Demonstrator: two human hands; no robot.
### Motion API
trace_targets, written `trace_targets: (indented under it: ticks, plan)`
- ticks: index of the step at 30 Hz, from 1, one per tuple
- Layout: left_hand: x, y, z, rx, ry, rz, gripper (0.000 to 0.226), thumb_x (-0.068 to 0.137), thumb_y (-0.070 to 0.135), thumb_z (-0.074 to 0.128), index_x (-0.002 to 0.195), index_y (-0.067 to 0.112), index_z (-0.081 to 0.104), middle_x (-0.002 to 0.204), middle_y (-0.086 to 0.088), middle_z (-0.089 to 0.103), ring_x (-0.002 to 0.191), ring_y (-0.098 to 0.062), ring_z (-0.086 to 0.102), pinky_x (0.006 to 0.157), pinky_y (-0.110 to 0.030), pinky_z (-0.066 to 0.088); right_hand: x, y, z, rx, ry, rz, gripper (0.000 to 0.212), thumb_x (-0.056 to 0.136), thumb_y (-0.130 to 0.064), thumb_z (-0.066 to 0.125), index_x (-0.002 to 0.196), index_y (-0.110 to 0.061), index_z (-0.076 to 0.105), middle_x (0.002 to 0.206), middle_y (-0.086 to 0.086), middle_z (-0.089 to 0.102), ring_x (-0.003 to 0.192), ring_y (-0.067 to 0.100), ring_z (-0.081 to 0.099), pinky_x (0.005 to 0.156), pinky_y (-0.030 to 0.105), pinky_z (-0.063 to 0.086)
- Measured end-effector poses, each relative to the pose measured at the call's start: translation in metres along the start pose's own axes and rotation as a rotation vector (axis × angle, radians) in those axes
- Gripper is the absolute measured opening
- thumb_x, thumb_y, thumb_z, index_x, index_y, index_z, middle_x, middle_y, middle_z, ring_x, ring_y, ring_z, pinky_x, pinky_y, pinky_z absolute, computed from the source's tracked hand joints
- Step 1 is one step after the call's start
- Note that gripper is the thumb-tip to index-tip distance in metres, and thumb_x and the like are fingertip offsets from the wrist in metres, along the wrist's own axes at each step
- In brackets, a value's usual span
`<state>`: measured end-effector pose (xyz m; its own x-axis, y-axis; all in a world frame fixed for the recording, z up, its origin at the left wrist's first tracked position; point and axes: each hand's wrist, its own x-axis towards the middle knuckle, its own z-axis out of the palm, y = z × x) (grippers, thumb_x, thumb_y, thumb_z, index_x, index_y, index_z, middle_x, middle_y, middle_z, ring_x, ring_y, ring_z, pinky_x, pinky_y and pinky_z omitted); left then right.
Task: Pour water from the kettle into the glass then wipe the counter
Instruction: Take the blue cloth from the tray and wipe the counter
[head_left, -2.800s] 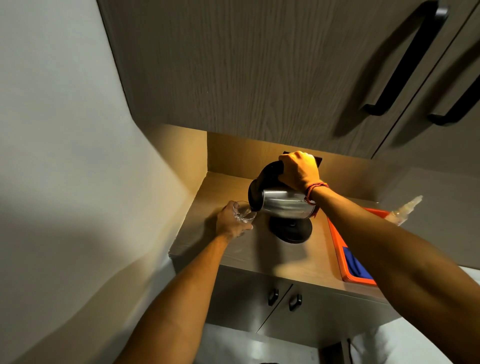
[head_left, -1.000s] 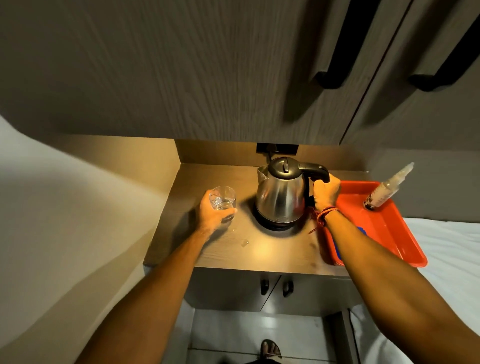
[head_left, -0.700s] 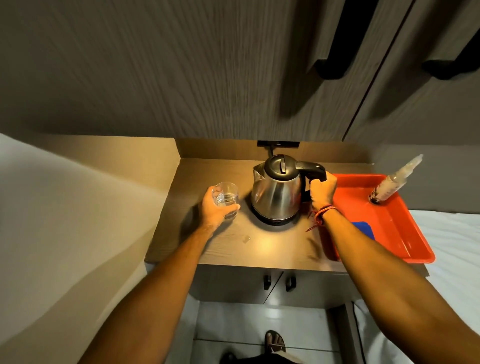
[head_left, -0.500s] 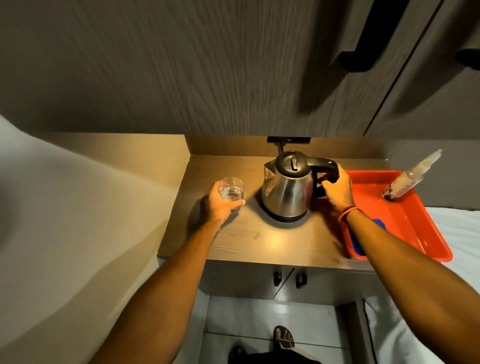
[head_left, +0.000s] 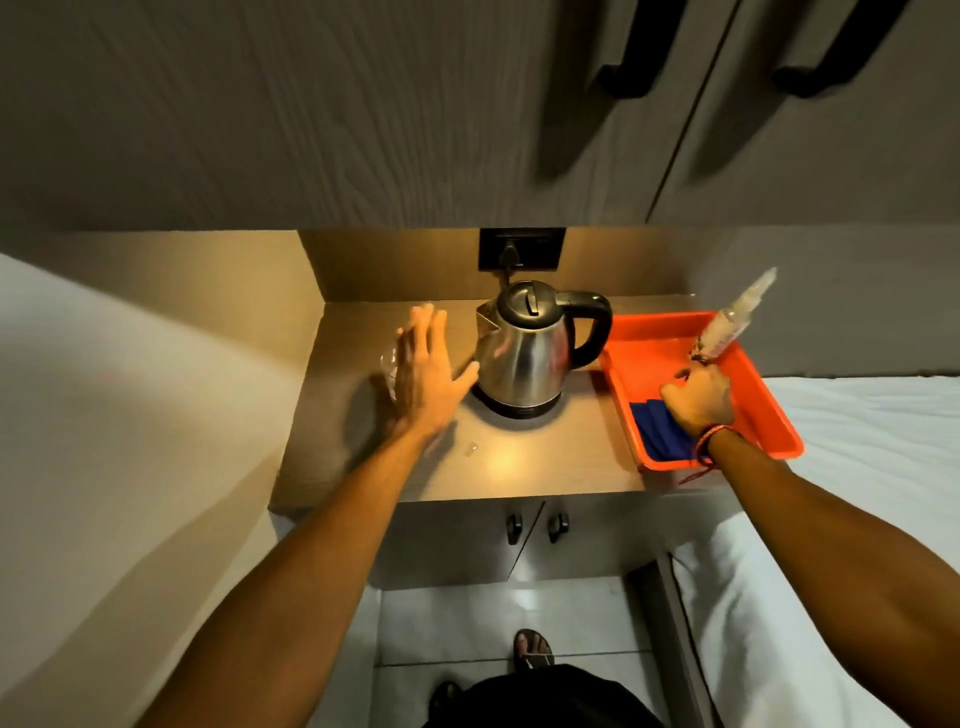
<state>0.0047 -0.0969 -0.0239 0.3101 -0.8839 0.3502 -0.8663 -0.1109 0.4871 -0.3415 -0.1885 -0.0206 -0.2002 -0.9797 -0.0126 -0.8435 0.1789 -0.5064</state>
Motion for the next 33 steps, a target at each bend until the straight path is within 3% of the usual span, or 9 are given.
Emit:
trace_targets:
  ticks: [2,4,8,14,17,19,23,27,33]
  plan:
    - [-0.014,0.033,0.01,-0.001,0.032,0.28,0.068,0.089,0.043,0.066,0.145,0.009,0.047,0.148,-0.013,0.048,0.139,-0.029,0.045,0.122,-0.045,0.033,-0.009,0.004,0.001,-0.065,-0.065,0.083,0.042,0.081,-0.026,0.06,0.115,-0.001,0.064,0.123,0.028,0.06,0.116,0.047,0.055,0.1,0.05,0.046]
    - [-0.032,0.064,0.025,0.012,0.035,0.496,0.052,0.088,0.04,0.065,0.13,0.009,0.058,0.128,-0.012,0.061,0.118,-0.028,0.058,0.105,-0.045,0.05,-0.016,0.006,0.001,-0.082,-0.112,0.164,0.05,0.085,-0.035,0.058,0.12,0.001,0.061,0.127,0.029,0.06,0.117,0.046,0.056,0.101,0.049,0.046]
    - [-0.055,0.116,0.047,-0.053,-0.2,0.609,0.045,0.091,0.042,0.058,0.126,0.013,0.057,0.119,-0.005,0.062,0.106,-0.024,0.061,0.087,-0.04,0.054,-0.028,0.008,-0.009,-0.093,-0.241,0.213,0.051,0.086,-0.039,0.06,0.118,0.001,0.066,0.124,0.026,0.065,0.114,0.043,0.061,0.097,0.046,0.051]
    - [-0.055,0.126,0.061,-0.178,-0.503,0.327,0.054,0.098,0.045,0.056,0.139,0.011,0.049,0.137,-0.008,0.055,0.128,-0.026,0.053,0.106,-0.043,0.046,-0.033,0.011,-0.021,-0.017,-0.23,0.213,0.041,0.079,-0.015,0.071,0.114,0.005,0.065,0.118,0.025,0.067,0.111,0.041,0.063,0.091,0.046,0.054]
    - [-0.054,0.119,0.056,-0.241,-0.487,0.245,0.055,0.099,0.044,0.056,0.143,0.012,0.046,0.141,-0.008,0.052,0.133,-0.025,0.05,0.109,-0.042,0.045,-0.037,-0.003,-0.029,0.081,-0.205,0.124,0.02,0.075,-0.016,0.071,0.079,0.001,0.062,0.085,0.021,0.063,0.081,0.035,0.061,0.063,0.039,0.048]
    - [-0.051,0.115,0.051,-0.264,-0.421,0.227,0.055,0.098,0.044,0.056,0.144,0.015,0.045,0.141,-0.006,0.052,0.134,-0.023,0.049,0.109,-0.04,0.046,-0.036,-0.016,-0.032,0.119,-0.136,0.035,0.027,0.078,-0.022,0.067,0.062,-0.01,0.049,0.072,0.014,0.056,0.071,0.03,0.053,0.052,0.031,0.035]
    - [-0.044,0.108,0.033,-0.325,-0.319,0.166,0.051,0.099,0.043,0.055,0.141,0.016,0.048,0.14,-0.003,0.054,0.132,-0.019,0.051,0.107,-0.037,0.046,-0.044,-0.058,-0.037,0.267,-0.002,-0.211,0.017,0.073,-0.022,0.067,0.076,-0.006,0.06,0.075,0.013,0.066,0.071,0.029,0.057,0.063,0.039,0.046]
    - [-0.037,0.089,0.014,-0.549,-0.316,-0.072,0.035,0.1,0.032,0.058,0.129,0.013,0.057,0.12,-0.005,0.067,0.109,-0.022,0.064,0.095,-0.039,0.051,-0.065,-0.113,-0.02,0.439,-0.161,-0.359,0.031,0.062,-0.021,0.059,0.083,0.001,0.063,0.075,0.011,0.065,0.069,0.019,0.052,0.064,0.036,0.045]
    - [-0.047,0.03,-0.015,-0.812,-0.209,-0.554,0.027,0.101,0.013,0.057,0.119,-0.007,0.061,0.097,-0.015,0.063,0.092,-0.024,0.059,0.084,-0.049,0.054,-0.113,-0.156,0.05,0.693,-0.495,-0.244,0.029,0.07,-0.002,0.06,0.098,0.008,0.06,0.089,0.014,0.063,0.085,0.023,0.056,0.08,0.042,0.05]
